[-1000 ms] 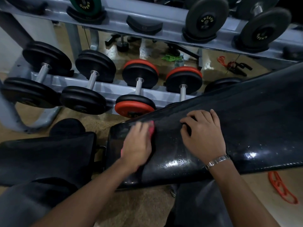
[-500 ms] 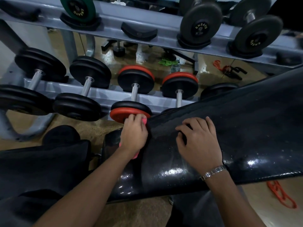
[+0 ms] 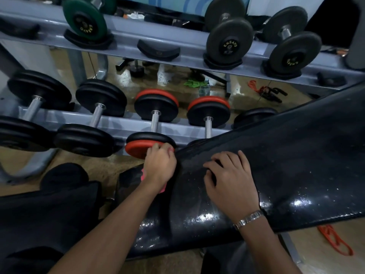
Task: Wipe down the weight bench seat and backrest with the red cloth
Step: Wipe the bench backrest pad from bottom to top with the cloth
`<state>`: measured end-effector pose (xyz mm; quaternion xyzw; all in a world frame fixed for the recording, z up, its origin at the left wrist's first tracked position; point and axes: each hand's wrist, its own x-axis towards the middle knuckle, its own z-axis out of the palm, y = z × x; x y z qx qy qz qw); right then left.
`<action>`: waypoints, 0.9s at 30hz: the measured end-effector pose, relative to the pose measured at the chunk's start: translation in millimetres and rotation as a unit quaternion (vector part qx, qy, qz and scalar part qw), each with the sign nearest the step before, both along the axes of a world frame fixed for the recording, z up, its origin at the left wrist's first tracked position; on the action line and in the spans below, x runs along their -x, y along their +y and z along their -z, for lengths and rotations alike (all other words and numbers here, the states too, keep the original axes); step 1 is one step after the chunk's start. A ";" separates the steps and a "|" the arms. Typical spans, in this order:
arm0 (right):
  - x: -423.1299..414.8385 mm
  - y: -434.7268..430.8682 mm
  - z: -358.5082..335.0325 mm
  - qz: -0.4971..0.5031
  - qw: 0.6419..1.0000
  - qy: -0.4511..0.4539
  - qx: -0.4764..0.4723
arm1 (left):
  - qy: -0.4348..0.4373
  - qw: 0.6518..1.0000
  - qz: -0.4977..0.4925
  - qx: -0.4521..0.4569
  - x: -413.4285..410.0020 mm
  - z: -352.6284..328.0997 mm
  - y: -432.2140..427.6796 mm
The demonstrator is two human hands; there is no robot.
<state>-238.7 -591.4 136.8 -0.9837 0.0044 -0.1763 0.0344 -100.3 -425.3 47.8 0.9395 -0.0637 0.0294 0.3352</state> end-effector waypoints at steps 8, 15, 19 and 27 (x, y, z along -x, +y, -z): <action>-1.2 -0.1 -0.4 -0.002 1.000 -0.001 0.010 | -0.096 0.989 0.093 0.058 24.5 -0.7 14.7; -1.4 0.6 -0.3 -0.001 1.000 0.002 0.008 | -0.093 0.985 0.121 0.081 23.4 -20.5 -13.9; -1.3 0.0 -0.2 -0.008 1.000 -0.005 0.010 | -0.138 0.966 0.196 0.097 35.3 -11.4 11.0; 0.6 1.3 -2.6 -0.006 1.000 0.005 0.003 | -0.093 0.989 0.098 0.067 31.4 -23.5 -20.1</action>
